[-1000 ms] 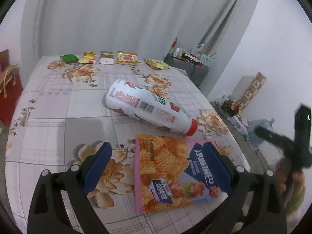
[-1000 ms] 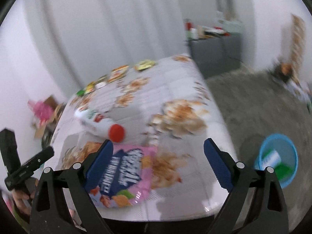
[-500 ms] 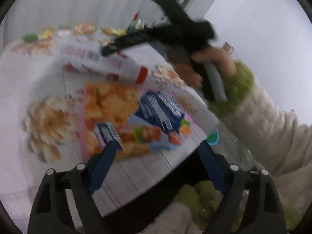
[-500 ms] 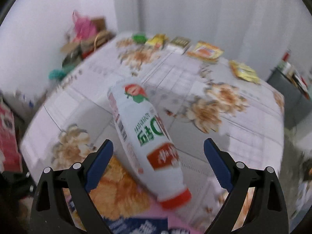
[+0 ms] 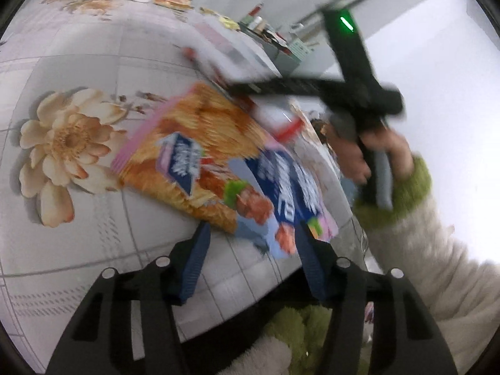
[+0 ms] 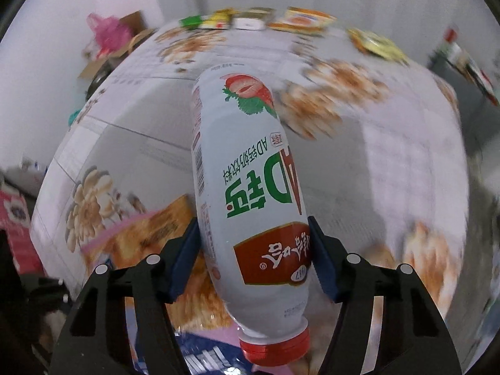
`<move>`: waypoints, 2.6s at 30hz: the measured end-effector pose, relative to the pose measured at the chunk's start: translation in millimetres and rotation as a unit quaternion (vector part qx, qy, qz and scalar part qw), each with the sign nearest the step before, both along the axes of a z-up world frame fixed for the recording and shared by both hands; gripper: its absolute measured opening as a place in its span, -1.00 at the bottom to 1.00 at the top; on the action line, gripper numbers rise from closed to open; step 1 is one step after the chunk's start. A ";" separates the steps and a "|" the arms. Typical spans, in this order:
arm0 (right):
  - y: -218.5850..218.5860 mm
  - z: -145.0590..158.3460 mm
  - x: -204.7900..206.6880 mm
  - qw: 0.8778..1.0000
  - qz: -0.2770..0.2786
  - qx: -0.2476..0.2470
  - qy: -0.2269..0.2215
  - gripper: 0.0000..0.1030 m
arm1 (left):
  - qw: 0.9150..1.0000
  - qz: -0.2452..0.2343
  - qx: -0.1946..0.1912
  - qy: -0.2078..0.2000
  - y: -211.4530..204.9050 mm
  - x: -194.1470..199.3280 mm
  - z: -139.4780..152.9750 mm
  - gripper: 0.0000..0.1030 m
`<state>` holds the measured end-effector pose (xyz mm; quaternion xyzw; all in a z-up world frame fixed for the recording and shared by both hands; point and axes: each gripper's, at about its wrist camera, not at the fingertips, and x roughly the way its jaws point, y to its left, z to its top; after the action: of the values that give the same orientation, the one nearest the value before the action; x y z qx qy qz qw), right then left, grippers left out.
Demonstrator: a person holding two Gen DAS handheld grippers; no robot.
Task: Collect trash
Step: 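Lift the pink bag with the left gripper while the right lifts the white bottle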
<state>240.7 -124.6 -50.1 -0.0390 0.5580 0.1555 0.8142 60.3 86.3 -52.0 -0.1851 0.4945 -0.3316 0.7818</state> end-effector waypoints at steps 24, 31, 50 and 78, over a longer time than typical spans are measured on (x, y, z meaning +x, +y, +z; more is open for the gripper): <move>-31.0 3.2 -131.7 0.972 -0.203 0.102 -0.054 0.16 | 0.989 0.001 -0.145 0.004 -16.6 -0.3 16.6 0.03; -51.1 0.7 -135.9 0.963 -0.222 0.145 -0.038 0.16 | 0.998 0.015 -0.056 -0.011 -15.1 2.2 17.0 -0.66; -93.1 5.8 -150.6 0.952 -0.262 0.158 -0.008 0.55 | 0.974 -0.041 0.174 -0.143 -76.4 23.9 30.2 -0.79; -105.4 3.6 -143.8 0.950 -0.282 0.136 -0.012 0.19 | 0.958 -0.036 0.223 -0.178 -82.6 17.1 33.1 -0.79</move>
<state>96.9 -230.0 -46.5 0.2290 0.5102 -0.0064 0.8290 77.4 3.6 -18.9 0.0742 0.4150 -0.2680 0.8663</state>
